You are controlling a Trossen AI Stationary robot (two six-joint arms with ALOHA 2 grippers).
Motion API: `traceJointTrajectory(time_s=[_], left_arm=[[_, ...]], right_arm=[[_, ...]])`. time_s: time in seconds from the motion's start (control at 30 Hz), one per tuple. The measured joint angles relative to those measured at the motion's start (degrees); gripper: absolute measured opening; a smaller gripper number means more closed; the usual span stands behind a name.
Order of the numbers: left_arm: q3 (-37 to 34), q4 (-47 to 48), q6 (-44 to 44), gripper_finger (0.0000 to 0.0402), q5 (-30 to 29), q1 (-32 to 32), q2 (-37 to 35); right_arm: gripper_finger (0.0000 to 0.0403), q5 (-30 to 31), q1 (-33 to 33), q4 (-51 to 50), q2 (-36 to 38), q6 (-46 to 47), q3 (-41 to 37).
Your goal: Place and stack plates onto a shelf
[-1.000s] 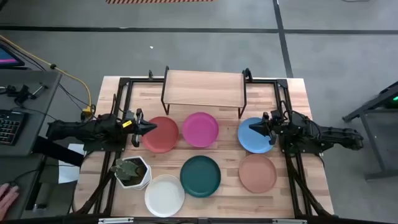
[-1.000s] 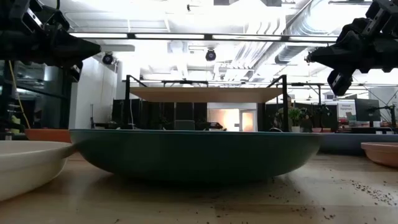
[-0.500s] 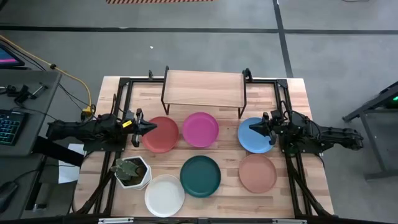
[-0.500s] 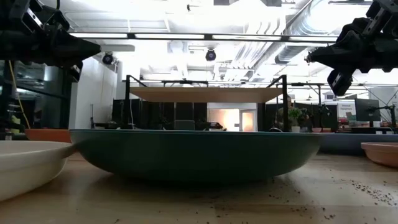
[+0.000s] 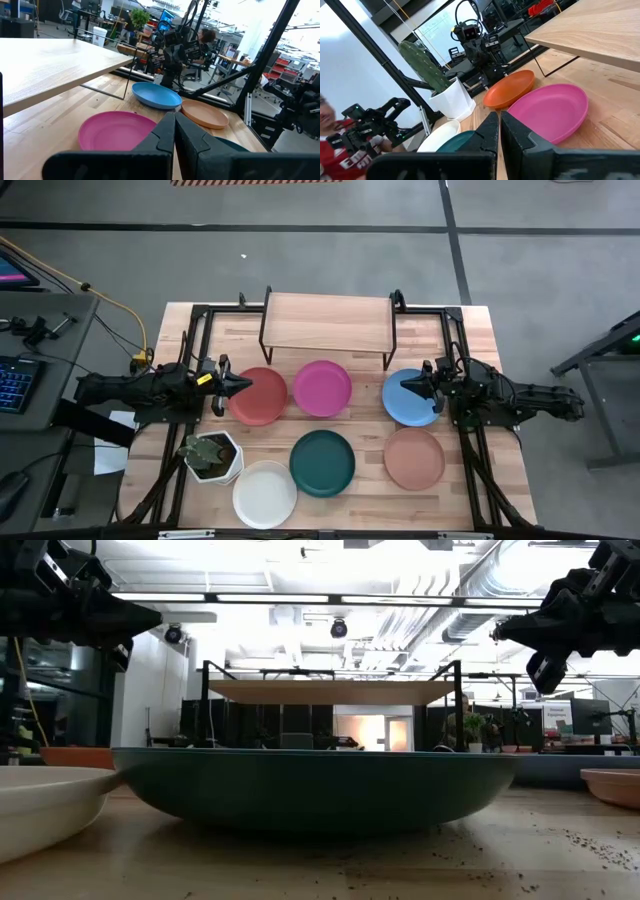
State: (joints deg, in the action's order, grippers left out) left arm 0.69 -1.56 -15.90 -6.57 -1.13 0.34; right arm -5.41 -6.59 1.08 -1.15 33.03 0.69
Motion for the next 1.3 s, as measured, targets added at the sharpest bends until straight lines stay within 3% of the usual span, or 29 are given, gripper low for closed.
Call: traceJointTrajectory(time_s=[1.3], left_arm=[[-0.02, 0.01, 0.00, 0.0000, 0.00, 0.01, 0.00]], right_arm=[[0.0000, 0.59, 0.00, -0.02, -0.02, -2.25, 0.00]])
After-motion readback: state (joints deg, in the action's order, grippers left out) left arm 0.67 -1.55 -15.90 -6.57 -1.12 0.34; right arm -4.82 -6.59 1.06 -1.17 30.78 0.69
